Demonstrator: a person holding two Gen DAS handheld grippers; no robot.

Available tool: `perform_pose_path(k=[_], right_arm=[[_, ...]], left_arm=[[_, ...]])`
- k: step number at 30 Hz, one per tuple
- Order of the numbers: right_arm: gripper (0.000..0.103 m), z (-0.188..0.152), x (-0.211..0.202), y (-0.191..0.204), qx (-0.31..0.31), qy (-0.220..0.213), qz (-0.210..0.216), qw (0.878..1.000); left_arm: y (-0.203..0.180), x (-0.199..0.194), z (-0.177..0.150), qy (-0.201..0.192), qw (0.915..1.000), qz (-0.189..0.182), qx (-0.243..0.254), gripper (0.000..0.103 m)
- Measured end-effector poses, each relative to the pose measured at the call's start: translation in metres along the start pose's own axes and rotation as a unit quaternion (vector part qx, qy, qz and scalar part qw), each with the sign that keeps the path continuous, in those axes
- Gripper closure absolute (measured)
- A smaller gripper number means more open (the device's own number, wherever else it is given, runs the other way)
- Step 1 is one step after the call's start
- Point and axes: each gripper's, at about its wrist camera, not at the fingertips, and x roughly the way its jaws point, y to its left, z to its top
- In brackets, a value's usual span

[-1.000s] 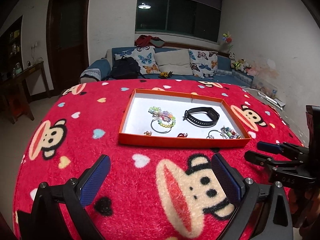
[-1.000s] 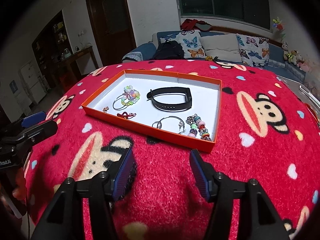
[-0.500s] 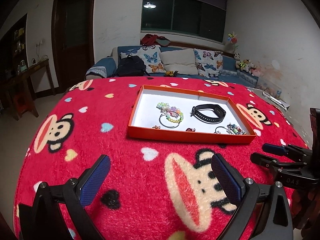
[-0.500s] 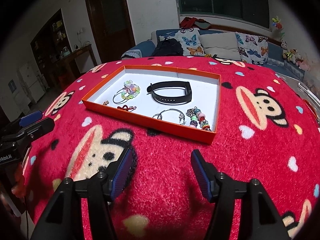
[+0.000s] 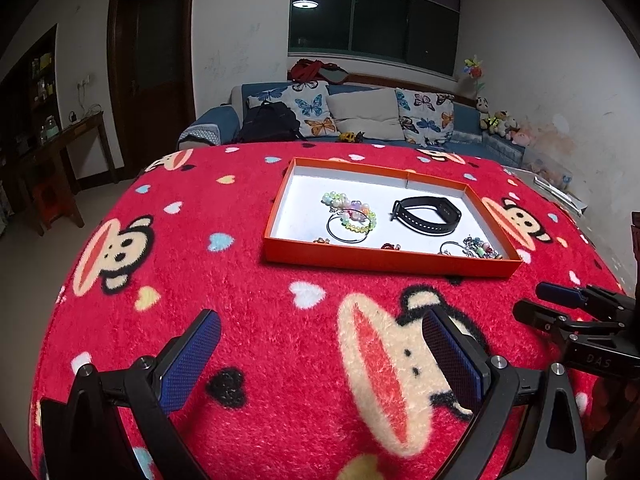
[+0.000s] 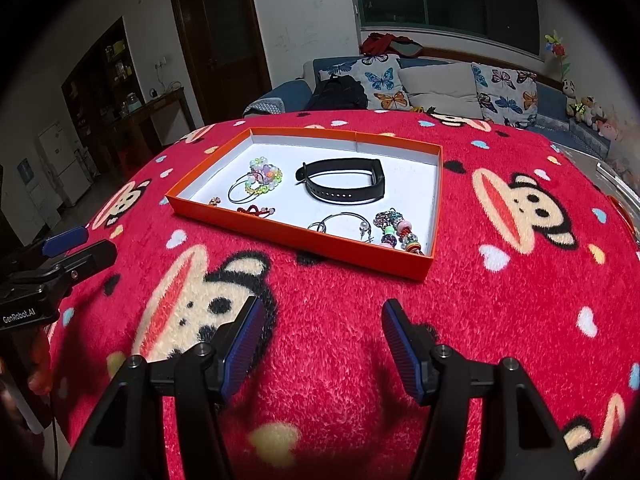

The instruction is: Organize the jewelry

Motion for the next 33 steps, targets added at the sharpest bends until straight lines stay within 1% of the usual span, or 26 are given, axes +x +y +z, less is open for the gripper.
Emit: perform_pose_path(k=[10,13,17,33], right_arm=[[0.036,-0.001,0.0,0.0,0.0,0.0,0.0,1.0],[0.036,-0.003,0.0,0.0,0.001,0.002,0.0,1.0],[0.036,-0.005,-0.001,0.0,0.0,0.002,0.0,1.0],[0.036,-0.005,-0.003,-0.001,-0.001,0.001,0.001,1.0]], left_arm=[[0.006,-0.001,-0.003,0.003,1.0,-0.002,-0.007,0.0],[0.007,-0.002,-0.005,0.007,0.9999,-0.01,-0.007,0.0],[0.005,-0.002,-0.008,0.008,1.0,-0.003,-0.001,0.0],[-0.002,0.001,-0.014,0.014,0.9998,-0.002,0.01,0.0]])
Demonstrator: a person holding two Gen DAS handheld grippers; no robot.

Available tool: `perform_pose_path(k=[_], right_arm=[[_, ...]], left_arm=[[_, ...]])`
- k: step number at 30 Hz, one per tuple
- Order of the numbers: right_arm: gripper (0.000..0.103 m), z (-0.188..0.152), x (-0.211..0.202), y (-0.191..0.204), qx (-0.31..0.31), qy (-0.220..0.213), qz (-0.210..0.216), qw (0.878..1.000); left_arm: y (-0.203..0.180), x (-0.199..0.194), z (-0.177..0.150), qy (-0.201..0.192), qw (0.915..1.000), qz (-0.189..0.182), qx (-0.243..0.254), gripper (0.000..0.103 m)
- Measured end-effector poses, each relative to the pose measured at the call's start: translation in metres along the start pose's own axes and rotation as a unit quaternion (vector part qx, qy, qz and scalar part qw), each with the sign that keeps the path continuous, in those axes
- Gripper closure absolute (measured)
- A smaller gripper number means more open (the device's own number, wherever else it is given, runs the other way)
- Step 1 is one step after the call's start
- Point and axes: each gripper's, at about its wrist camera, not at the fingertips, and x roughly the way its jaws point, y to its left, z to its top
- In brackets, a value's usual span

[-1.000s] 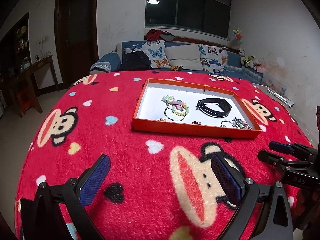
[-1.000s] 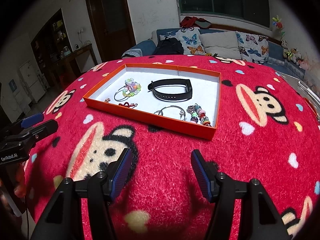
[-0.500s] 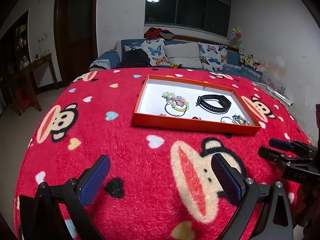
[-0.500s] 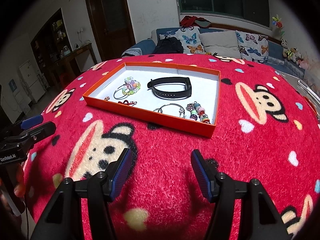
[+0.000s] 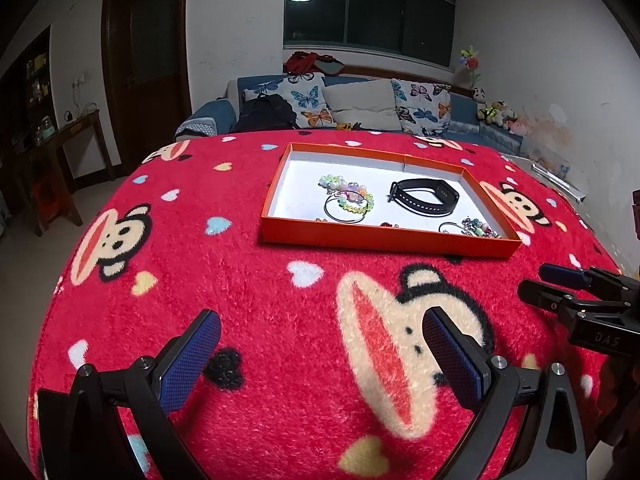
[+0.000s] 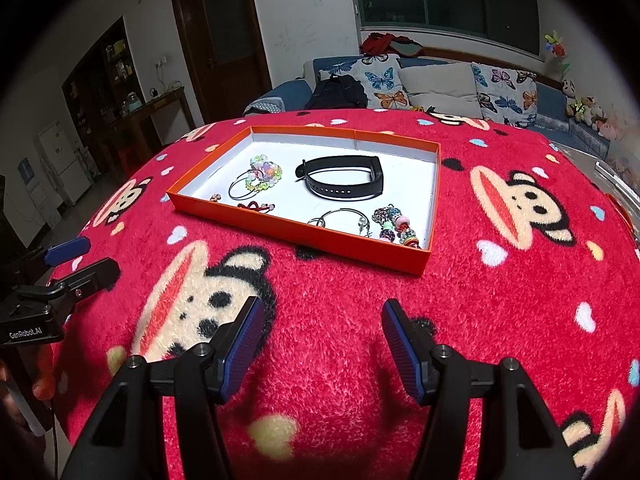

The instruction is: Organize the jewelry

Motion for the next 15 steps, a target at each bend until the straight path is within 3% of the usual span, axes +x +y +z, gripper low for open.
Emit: perform_pose_path(k=[15], right_arm=[[0.036,0.0011,0.002,0.0022,0.001,-0.007,0.002,1.0]], left_arm=[[0.0061,0.005,0.0075,-0.02,0.9997,0.004,0.013,0.0]])
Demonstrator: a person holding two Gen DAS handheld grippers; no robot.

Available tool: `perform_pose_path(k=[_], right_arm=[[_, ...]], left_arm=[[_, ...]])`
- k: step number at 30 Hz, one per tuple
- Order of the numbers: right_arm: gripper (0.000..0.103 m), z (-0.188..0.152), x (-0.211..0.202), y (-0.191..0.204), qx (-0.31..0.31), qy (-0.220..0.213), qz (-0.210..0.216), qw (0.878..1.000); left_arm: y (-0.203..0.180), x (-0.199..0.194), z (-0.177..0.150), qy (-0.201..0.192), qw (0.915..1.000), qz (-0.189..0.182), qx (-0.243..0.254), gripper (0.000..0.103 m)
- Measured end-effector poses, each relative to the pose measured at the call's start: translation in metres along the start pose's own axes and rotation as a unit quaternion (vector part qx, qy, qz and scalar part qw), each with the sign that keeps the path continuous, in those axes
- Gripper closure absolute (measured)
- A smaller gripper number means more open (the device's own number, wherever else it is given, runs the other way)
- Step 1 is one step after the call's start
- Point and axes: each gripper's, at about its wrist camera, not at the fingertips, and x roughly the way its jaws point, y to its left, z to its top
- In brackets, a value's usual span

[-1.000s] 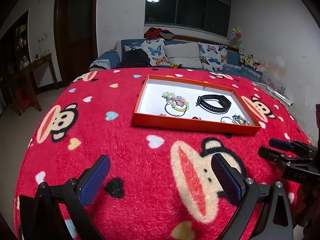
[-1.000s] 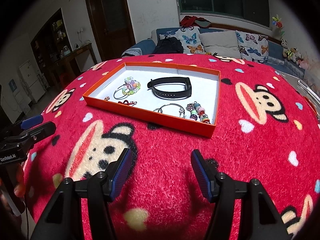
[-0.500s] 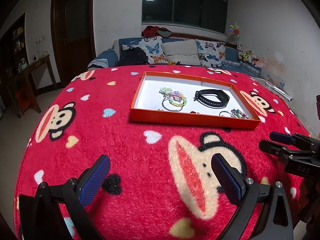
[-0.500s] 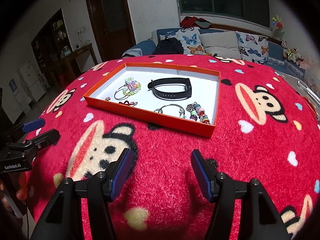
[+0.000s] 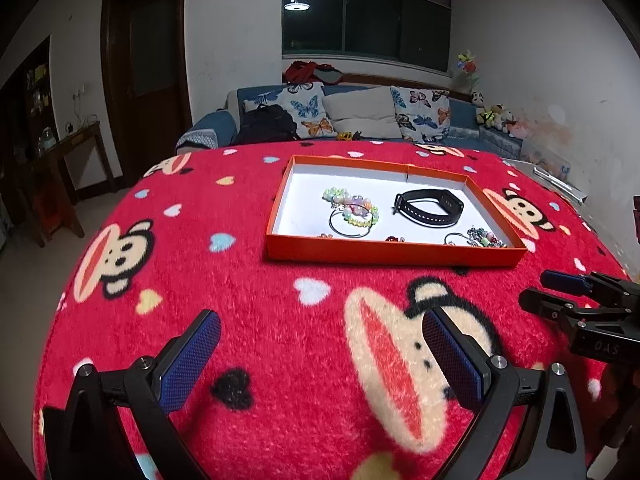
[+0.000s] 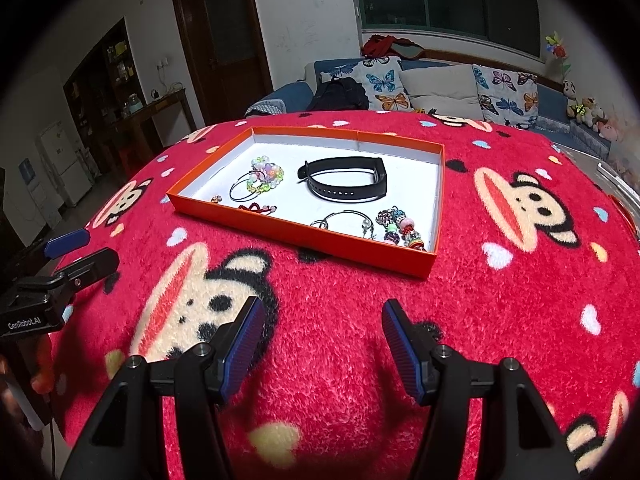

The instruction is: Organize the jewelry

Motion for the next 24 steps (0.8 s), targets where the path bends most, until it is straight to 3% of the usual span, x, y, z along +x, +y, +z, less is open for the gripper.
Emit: perform_pose_path(k=[24], right_arm=[[0.036,0.0,0.001,0.0,-0.011,-0.02,-0.017,1.0]], left_arm=[[0.01,0.017,-0.007,-0.028,0.9996,0.007,0.004,0.0]])
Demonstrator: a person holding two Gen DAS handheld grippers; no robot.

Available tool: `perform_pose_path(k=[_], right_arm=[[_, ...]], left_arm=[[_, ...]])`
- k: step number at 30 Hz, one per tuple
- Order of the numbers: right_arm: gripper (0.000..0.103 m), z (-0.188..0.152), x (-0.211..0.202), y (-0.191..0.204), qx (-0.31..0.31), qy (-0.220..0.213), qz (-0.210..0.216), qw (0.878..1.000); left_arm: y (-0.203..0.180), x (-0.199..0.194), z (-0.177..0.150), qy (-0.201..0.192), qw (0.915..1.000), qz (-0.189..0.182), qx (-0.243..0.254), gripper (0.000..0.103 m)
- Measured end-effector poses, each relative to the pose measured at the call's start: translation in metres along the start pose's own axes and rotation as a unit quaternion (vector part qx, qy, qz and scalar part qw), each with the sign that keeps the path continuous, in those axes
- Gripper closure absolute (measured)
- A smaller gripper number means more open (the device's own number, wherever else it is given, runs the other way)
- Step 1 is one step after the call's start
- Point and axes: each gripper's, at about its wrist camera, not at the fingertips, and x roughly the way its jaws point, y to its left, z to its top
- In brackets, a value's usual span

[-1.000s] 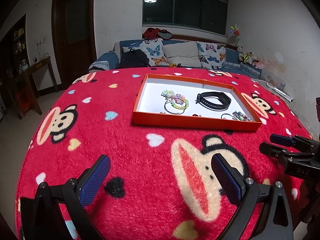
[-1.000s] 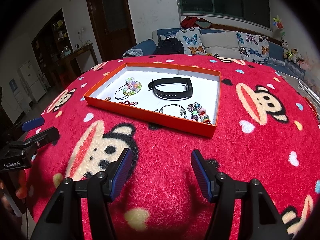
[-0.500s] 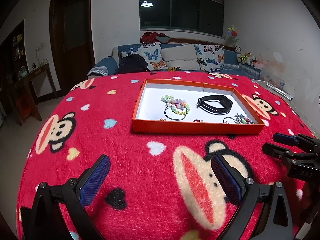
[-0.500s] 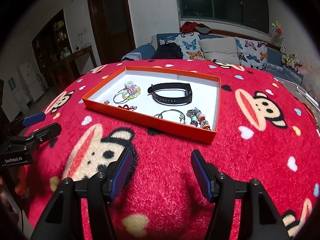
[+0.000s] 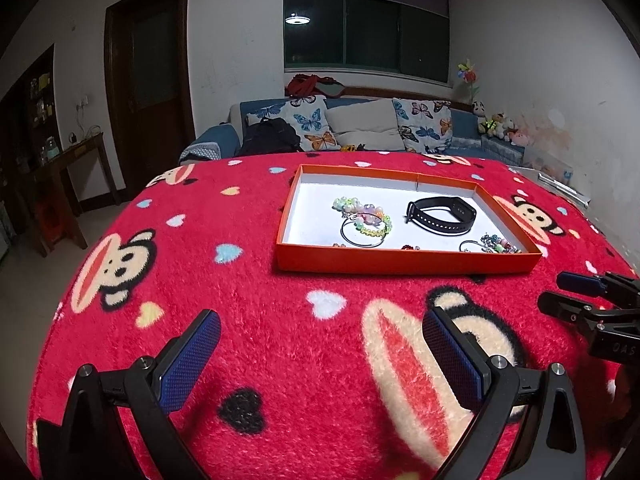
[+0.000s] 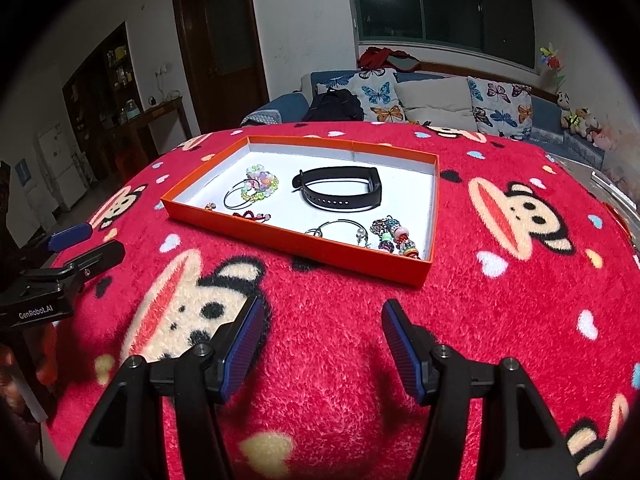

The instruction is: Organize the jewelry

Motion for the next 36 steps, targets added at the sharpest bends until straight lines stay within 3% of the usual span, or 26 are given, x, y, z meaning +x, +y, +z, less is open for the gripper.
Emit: perform_pose_path(k=[12,21,36], right_arm=[[0.036,-0.0041,0.0039,0.0009,0.008,-0.005,-0.005,1.0],[0.036,-0.0038,0.0045,-0.0049,0.03,-0.012,-0.012,0.999],[0.036,-0.0072,0.004,0.0018,0.004,-0.013,-0.019,1.0]], left_arm=[[-0.0004,-0.002,-0.0059,-0.013,0.9999,0.011,0.001,0.0],[0.0007,-0.0032,-0.0058,-0.013,0.9999,-0.001,-0.003,0.0],[-0.0029,0.001,-0.0056,-0.006,0.9999,-0.008,0.007,0.0]])
